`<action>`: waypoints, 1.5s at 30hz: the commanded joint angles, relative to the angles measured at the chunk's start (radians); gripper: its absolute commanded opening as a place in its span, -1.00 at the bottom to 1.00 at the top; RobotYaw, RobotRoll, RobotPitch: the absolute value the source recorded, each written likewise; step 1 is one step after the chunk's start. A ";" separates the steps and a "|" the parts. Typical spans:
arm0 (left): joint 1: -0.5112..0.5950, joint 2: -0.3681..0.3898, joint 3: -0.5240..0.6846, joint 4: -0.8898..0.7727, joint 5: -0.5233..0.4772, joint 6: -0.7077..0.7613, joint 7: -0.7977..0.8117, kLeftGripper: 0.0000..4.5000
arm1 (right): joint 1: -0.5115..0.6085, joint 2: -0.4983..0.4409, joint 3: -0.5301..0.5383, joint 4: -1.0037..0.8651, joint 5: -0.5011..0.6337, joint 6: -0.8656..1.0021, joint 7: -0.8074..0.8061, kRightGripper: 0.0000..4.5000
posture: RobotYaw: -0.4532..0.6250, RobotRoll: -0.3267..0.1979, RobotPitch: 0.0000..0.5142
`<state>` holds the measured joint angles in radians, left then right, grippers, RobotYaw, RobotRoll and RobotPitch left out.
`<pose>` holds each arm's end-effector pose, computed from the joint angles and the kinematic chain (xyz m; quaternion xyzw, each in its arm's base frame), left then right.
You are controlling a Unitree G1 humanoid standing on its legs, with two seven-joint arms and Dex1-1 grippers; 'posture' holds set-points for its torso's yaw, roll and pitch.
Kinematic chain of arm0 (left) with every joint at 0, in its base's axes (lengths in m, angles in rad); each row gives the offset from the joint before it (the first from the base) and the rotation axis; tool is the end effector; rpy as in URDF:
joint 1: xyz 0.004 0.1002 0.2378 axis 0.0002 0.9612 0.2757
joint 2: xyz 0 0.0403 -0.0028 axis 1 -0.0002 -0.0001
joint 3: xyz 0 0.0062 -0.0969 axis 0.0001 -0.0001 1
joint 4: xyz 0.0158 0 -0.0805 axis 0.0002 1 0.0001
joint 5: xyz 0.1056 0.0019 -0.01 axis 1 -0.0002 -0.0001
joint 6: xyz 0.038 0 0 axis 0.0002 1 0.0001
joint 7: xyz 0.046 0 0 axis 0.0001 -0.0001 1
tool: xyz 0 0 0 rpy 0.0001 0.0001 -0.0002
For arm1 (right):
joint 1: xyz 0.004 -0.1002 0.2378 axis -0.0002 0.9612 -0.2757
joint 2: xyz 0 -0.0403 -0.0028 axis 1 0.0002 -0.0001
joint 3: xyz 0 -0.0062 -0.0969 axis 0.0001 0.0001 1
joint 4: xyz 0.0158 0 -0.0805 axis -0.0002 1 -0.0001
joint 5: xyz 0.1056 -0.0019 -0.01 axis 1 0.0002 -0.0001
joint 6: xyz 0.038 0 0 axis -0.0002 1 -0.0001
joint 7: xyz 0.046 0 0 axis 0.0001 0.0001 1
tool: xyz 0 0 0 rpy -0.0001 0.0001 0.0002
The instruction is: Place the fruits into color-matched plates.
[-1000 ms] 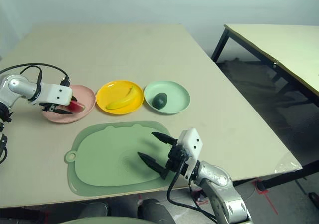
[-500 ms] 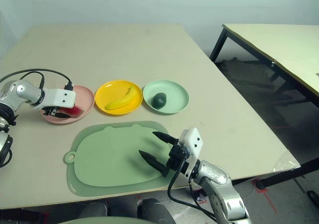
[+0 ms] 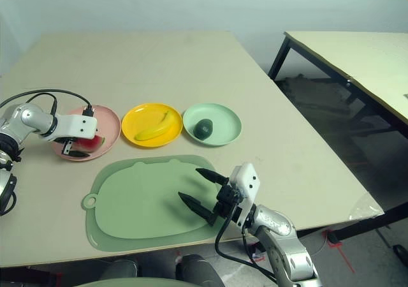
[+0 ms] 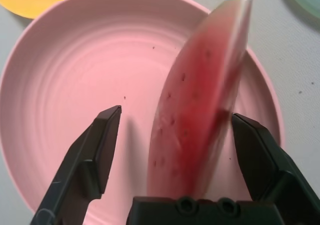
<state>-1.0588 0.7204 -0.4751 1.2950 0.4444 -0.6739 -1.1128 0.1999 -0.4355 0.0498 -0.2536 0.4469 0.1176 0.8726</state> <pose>0.3360 0.2745 0.1730 0.5614 0.2392 -0.5088 0.6073 0.1713 -0.2077 0.0667 0.0307 0.0413 0.4656 0.8835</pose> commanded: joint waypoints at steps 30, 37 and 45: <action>1.179 -0.161 1.092 -1.557 -0.931 0.961 0.516 0.99 | -0.431 -0.081 -0.446 1.105 -0.054 -0.488 -0.115 1.00 | 0.06 0.25 -1.00; 1.247 -0.293 1.165 -1.463 -0.925 0.865 0.635 0.99 | -0.479 -0.123 -0.464 1.318 -0.096 -0.621 -0.149 1.00 | 0.09 0.25 -1.00; 1.289 -0.328 1.130 -1.358 -0.894 0.787 0.632 0.99 | -0.503 -0.139 -0.474 1.399 -0.099 -0.730 -0.099 1.00 | 0.09 0.25 -1.00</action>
<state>0.2221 0.3909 0.6696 -0.0962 -0.4649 0.1320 -0.4736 -0.2895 -0.5671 -0.4196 1.1383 0.3540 -0.5796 0.7444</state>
